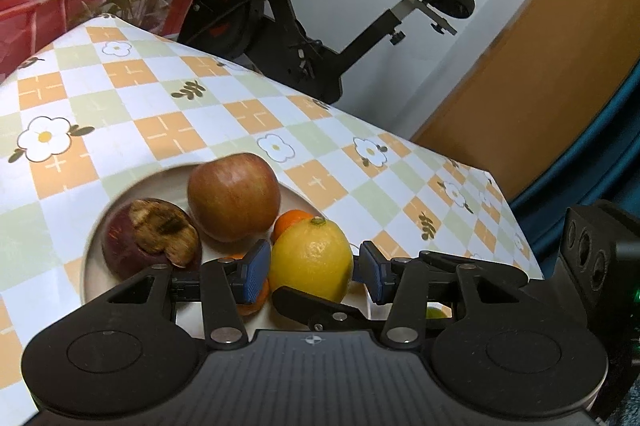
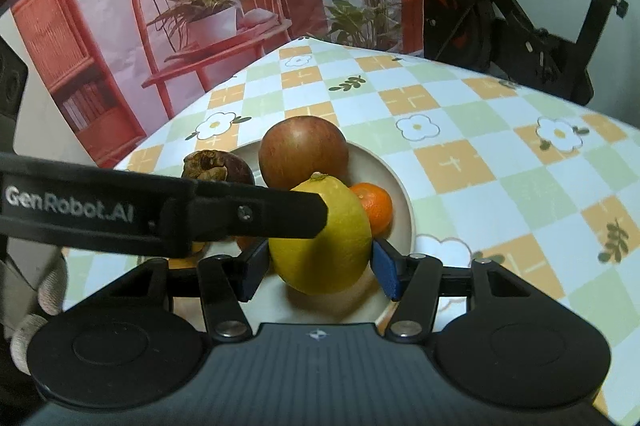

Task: Organize fruits
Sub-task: 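Carry the lemon onto the beige plate and open both grippers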

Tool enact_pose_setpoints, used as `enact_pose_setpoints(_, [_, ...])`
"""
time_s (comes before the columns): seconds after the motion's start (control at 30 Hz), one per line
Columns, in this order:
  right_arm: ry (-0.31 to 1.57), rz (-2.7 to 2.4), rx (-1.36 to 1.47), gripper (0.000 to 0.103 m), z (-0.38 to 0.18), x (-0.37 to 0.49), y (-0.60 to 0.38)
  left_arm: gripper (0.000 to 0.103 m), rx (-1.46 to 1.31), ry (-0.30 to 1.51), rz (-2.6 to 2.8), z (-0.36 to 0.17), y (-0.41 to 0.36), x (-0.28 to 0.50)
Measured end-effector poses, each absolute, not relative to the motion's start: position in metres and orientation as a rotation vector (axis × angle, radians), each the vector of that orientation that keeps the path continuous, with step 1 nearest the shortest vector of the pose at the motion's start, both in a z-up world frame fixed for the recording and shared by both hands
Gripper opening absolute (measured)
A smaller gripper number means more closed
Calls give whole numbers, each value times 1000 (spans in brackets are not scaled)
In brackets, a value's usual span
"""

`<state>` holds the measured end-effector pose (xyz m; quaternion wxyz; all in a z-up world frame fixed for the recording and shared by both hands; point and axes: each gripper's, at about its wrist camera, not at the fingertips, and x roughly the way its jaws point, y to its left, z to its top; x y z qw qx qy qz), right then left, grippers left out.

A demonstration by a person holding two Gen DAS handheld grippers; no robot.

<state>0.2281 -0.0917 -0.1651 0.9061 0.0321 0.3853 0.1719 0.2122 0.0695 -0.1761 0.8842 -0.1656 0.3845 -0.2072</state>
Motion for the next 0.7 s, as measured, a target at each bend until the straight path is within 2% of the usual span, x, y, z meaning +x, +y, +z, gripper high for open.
enact_pose_setpoints(0.7, [779, 364, -30, 59, -170, 237, -75, 51, -292, 778, -365, -170, 71, 211])
